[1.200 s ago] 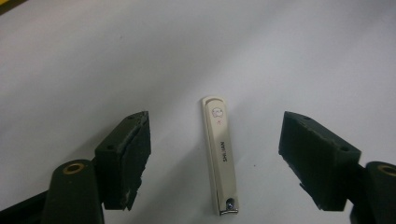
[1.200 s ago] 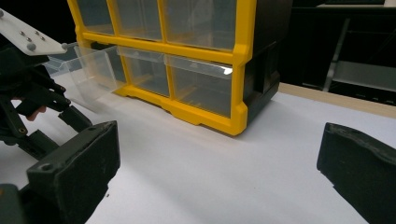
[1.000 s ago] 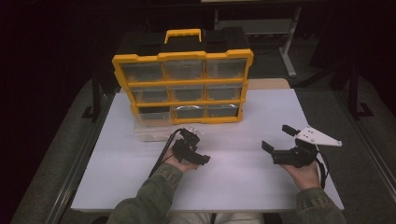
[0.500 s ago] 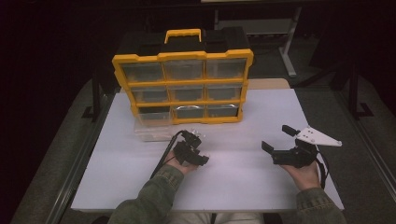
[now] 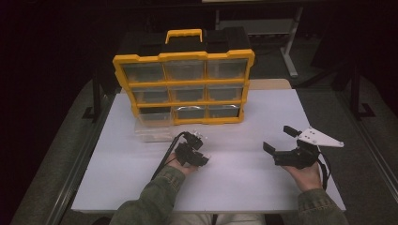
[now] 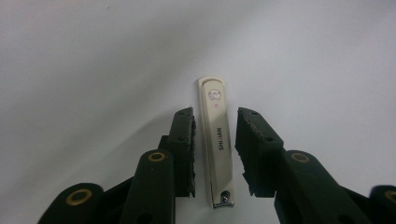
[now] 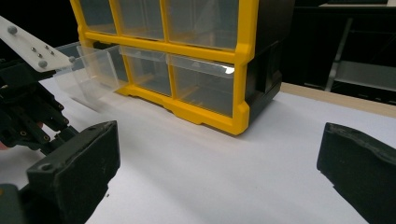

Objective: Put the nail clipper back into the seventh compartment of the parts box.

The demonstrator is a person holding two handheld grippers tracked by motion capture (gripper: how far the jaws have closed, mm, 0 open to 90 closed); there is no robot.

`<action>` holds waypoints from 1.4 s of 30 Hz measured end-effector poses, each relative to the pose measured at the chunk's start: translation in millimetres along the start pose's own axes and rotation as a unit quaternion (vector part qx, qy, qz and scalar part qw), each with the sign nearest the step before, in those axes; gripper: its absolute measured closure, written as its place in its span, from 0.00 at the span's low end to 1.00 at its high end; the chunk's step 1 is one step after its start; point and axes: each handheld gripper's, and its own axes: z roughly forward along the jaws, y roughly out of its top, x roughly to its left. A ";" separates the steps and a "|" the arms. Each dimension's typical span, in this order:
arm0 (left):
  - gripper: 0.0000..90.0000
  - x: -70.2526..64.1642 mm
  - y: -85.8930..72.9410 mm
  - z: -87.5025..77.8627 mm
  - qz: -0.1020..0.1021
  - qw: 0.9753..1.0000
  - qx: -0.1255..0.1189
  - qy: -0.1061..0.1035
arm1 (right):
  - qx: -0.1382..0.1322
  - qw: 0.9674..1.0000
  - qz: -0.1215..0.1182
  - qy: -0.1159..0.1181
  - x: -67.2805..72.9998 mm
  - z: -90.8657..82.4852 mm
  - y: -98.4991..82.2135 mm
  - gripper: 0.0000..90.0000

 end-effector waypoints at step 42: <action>0.86 8.6 4.8 -25.8 0.027 0.999 -0.013 -0.014 | 0.002 1.000 0.004 0.003 -0.4 -0.6 -1.4 0.00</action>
